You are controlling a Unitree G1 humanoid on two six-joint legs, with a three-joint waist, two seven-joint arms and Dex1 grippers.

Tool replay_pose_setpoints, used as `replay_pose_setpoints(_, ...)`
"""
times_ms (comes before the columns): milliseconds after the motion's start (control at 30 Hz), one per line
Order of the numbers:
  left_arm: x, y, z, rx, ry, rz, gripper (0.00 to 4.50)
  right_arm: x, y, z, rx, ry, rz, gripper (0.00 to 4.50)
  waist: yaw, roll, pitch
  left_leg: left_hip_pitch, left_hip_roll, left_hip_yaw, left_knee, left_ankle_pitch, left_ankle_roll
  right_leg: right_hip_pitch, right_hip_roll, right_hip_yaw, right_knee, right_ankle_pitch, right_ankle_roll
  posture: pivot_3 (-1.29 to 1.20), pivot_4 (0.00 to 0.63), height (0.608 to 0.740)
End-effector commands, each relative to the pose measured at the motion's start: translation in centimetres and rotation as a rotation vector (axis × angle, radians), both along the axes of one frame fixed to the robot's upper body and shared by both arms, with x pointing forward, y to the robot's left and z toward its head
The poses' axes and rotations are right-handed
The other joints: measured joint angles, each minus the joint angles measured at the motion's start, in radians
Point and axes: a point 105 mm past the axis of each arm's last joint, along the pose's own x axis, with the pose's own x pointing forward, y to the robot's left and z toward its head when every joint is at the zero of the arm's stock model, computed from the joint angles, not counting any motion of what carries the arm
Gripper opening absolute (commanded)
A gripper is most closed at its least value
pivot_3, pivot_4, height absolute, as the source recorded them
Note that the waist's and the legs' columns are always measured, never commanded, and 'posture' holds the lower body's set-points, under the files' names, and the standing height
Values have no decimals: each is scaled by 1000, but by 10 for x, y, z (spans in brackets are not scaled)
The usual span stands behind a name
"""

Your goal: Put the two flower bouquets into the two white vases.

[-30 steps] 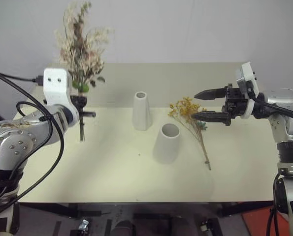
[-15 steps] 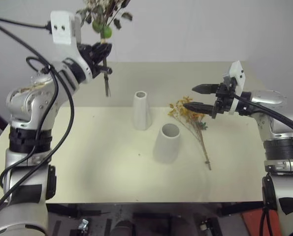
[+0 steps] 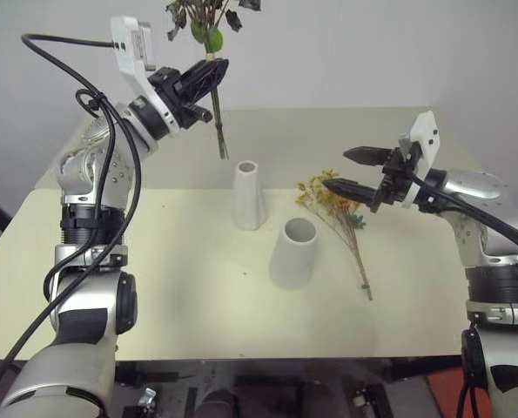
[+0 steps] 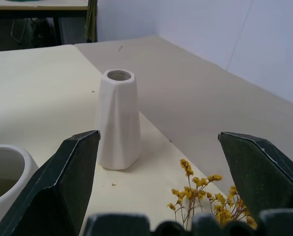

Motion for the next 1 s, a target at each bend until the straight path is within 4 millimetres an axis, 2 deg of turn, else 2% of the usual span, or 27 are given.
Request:
replay_pose_setpoints(33,-2,1,21,-21,-89,-4,118,-10,-3,17,28,-64,-8,4500,0,0,0,-1,0,0,0,0,0,-1,0,0,0,0,0,0,150,740)
replay_pose_setpoints(300,2,-18,27,-57,-105,-65,118,-16,-6,13,44,-55,-36,4500,1,0,0,-5,0,0,2,0,0,-3,0,0,0,0,1,0,150,740)
replay_pose_setpoints(667,10,-28,5,-42,-51,-91,118,-25,-12,9,52,-44,-61,4500,1,0,0,-4,0,0,3,-2,4,-3,0,0,1,0,1,0,150,740)
replay_pose_setpoints(1000,13,-33,-6,-26,-35,-96,118,-32,-16,7,58,-34,-73,4500,0,0,0,-4,0,0,3,-2,4,-3,0,0,1,0,1,0,150,740)
